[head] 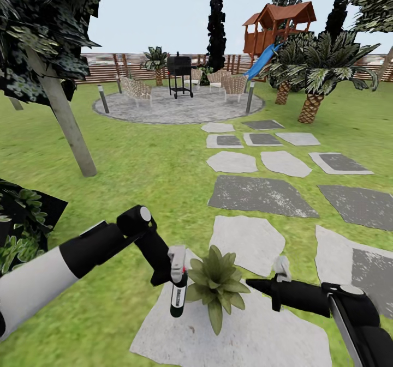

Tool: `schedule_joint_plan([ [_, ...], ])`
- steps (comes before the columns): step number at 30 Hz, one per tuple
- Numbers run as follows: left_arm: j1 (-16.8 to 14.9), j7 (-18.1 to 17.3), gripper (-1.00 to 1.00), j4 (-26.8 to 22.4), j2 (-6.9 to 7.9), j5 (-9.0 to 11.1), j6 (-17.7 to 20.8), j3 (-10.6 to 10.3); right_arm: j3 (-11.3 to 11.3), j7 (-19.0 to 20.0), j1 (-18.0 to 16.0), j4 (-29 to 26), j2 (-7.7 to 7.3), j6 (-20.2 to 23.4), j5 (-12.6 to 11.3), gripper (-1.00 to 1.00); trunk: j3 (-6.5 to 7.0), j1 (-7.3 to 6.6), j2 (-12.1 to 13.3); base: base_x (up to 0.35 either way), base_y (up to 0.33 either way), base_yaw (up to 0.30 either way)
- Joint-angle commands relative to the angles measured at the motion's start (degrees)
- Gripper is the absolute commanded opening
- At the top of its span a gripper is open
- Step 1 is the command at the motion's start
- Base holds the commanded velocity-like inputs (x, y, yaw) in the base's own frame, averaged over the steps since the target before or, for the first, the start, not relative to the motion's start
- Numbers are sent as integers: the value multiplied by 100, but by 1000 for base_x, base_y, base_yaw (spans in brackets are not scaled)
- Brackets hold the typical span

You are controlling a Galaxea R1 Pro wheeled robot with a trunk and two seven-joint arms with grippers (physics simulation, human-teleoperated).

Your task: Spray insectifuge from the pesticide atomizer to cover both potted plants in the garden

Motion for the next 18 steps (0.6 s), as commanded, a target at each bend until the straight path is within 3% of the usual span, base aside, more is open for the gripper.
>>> schedule_joint_plan([
  [1,-6,-39,-100,-1,2,-36,61,-35,138,13,-4,-3,12,50,-3,-100,-5,0,-3,0,0,0],
  [3,-6,-39,-100,5,2,-34,62,-59,224,5,-4,-3,96,51,-3,-100,-5,0,-3,0,0,0],
  [8,-6,-39,-100,140,-14,-31,62,-316,289,-10,-4,-3,524,58,5,-100,-5,0,-3,0,0,0],
  [12,-6,-35,-100,486,-186,-37,62,-432,292,-11,-4,-3,602,60,6,-100,-5,0,-3,0,0,0],
  [16,-6,-30,-100,931,-502,-44,62,-710,293,-9,-4,-3,613,61,6,-100,-5,0,-3,0,0,0],
  [18,-12,-30,-100,1097,-588,-67,62,-757,296,-1,-4,-3,613,61,6,-100,-5,0,-3,0,0,0],
])
